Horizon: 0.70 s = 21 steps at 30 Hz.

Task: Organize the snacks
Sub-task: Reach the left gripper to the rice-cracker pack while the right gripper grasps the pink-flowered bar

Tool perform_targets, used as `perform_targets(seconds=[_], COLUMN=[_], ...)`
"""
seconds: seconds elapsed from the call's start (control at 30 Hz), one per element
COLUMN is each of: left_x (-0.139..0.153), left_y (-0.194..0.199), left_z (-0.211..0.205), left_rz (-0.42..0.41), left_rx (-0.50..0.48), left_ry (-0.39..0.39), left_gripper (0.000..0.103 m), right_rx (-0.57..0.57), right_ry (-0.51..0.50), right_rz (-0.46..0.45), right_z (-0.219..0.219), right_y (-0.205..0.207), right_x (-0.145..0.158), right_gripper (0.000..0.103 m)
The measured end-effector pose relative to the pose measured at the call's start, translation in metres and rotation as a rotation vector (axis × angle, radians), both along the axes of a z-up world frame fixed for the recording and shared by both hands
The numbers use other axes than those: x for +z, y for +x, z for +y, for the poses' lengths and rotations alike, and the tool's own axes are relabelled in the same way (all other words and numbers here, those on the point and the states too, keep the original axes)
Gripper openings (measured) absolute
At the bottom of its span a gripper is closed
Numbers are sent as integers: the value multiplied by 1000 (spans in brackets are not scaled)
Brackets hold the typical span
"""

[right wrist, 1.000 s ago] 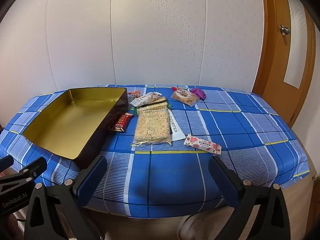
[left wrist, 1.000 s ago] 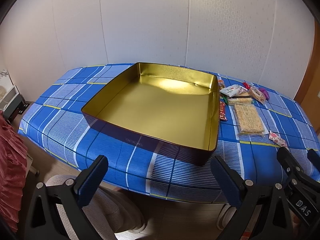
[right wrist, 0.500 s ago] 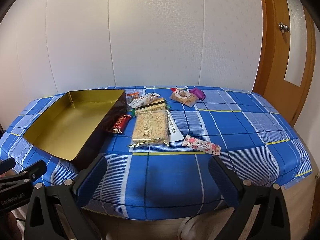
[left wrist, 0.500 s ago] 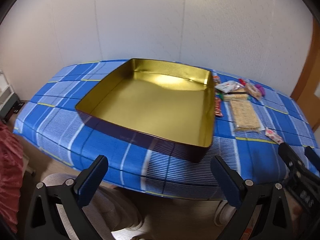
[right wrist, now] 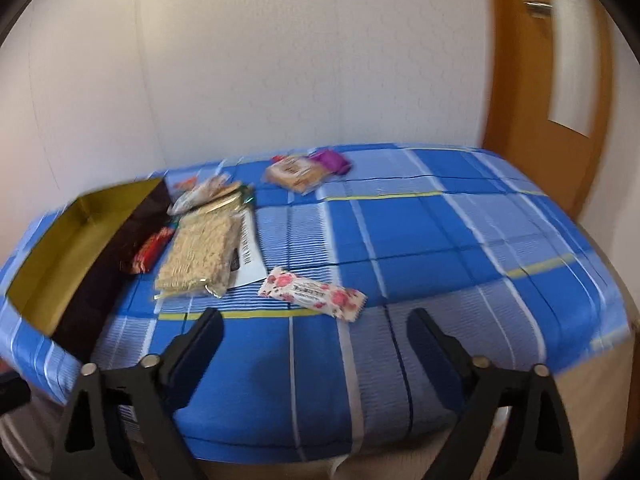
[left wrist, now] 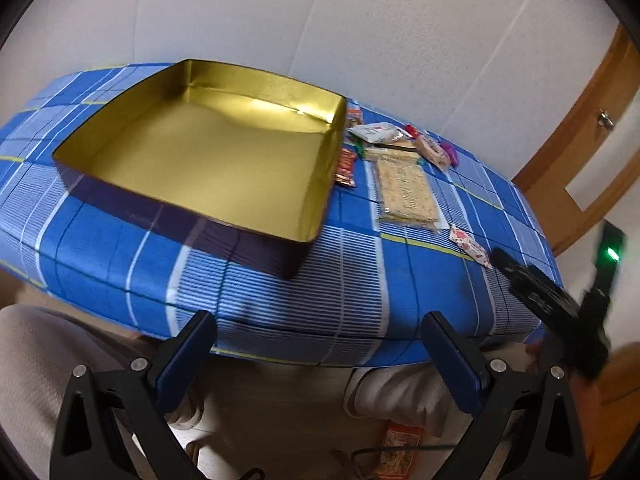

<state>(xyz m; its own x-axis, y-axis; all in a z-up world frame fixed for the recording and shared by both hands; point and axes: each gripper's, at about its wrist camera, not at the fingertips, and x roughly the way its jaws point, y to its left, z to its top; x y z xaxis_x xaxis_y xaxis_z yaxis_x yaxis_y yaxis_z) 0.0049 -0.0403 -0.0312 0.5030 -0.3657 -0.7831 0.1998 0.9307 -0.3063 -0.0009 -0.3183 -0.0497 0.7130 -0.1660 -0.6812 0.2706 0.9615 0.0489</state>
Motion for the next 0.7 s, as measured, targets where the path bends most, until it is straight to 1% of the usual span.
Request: perform_targets(seconds=[0.03, 0.1, 0.17, 0.23, 0.27, 0.3, 0.33, 0.37, 0.4, 0.43, 0.5, 0.63, 0.7], left_x=[0, -1, -3, -6, -8, -8, -9, -9, -8, -8, -6, -1, 2], left_y=[1, 4, 8, 11, 12, 14, 14, 15, 14, 14, 16, 26, 32], left_z=[-5, -8, -10, -8, -9, -10, -11, -12, -13, -14, -19, -38, -50], left_rz=[8, 32, 56, 74, 81, 86, 87, 87, 82, 78, 66, 43, 27], left_rx=[-22, -48, -45, -33, -31, -28, -26, -27, -29, -28, -33, -69, -94], left_ry=[12, 30, 28, 15, 6, 6, 10, 16, 23, 30, 49, 75, 81], left_gripper=[103, 103, 103, 103, 103, 103, 103, 103, 103, 103, 103, 103, 103], right_rx=[47, 165, 235, 272, 282, 289, 296, 300, 291, 274, 261, 243, 232], right_ry=[-7, -57, 4, 20, 13, 19, 49, 112, 140, 142, 162, 226, 217], right_rz=[24, 79, 113, 126, 141, 162, 177, 196, 207, 186, 190, 167, 157], right_z=[-1, -2, -10, -15, -17, -19, -23, -30, -34, -36, -38, -40, -37], right_y=[8, 27, 42, 54, 60, 65, 68, 73, 75, 73, 69, 57, 54], right_x=[-2, -9, -13, -18, -21, -26, -30, -36, -39, -38, -39, -41, -42], right_gripper=[89, 75, 72, 72, 71, 64, 60, 53, 48, 48, 48, 48, 48])
